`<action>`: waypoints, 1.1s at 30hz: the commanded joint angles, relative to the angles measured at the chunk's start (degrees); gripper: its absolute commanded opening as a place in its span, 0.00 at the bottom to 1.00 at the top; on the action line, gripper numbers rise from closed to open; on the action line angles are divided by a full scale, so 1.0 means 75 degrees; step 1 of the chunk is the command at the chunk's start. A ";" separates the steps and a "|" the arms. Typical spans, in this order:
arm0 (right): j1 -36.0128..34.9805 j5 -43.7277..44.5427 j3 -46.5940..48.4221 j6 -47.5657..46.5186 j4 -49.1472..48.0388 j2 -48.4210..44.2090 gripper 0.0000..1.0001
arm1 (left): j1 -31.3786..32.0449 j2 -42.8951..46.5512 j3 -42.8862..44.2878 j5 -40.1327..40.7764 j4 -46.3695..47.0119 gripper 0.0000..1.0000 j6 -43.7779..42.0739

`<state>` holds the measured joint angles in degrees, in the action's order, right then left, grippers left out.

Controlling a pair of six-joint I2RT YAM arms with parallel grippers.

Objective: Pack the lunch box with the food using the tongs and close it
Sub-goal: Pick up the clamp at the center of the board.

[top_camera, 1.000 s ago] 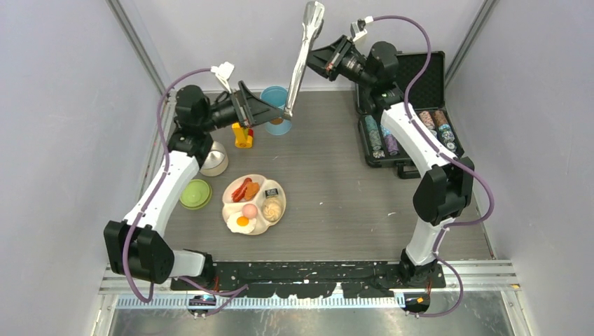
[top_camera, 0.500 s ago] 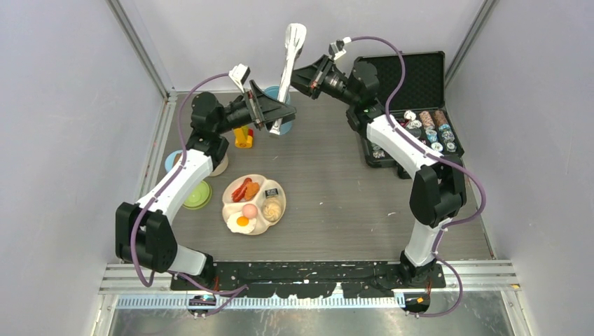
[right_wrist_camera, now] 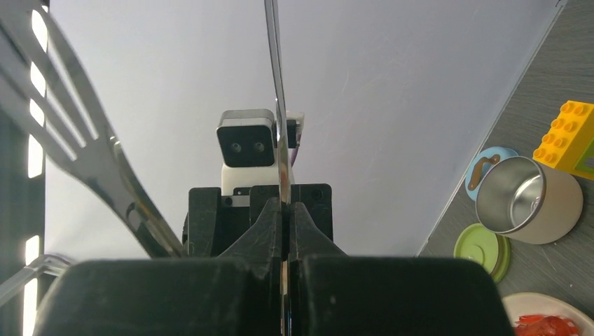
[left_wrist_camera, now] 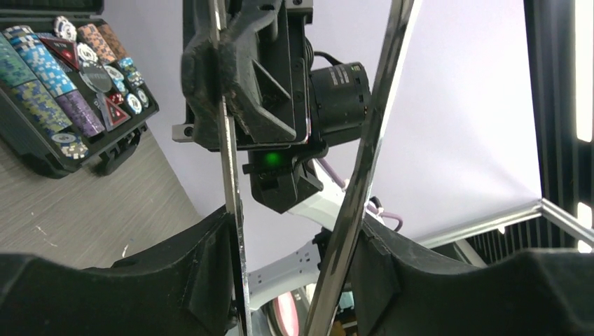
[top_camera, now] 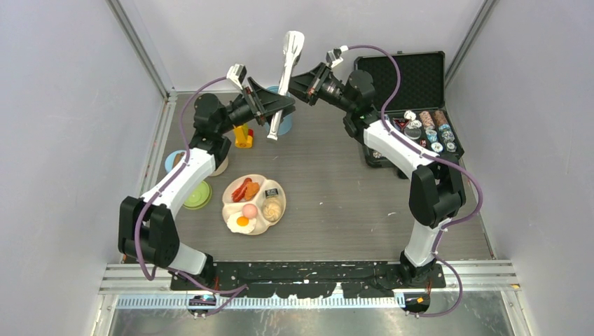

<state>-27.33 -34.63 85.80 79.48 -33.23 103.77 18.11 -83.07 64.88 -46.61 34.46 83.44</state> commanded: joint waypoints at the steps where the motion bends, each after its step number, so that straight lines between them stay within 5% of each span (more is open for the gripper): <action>1: -0.0047 0.0307 0.0017 -0.0036 -0.0326 -0.0406 0.00 | 0.0023 -0.0090 0.0025 0.0553 0.0221 0.55 0.0214; 11: -0.0056 0.0555 -0.0118 -0.0064 0.0170 -0.0351 0.00 | 0.0016 -0.0285 0.0269 0.0701 -0.0477 0.47 -0.0374; 22: -0.0057 0.0673 -0.0187 0.0011 0.0325 -0.0324 0.00 | 0.0012 -0.0317 0.0575 0.0627 -0.1419 0.50 -0.1161; 33: 0.0234 0.0609 -0.0271 -0.0458 0.0690 -0.0416 0.46 | -0.0530 0.0025 0.0678 0.0329 -0.1676 0.35 -0.1481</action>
<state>-26.83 -30.55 83.50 78.24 -27.29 103.77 15.73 -85.27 67.61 -42.70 21.30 74.28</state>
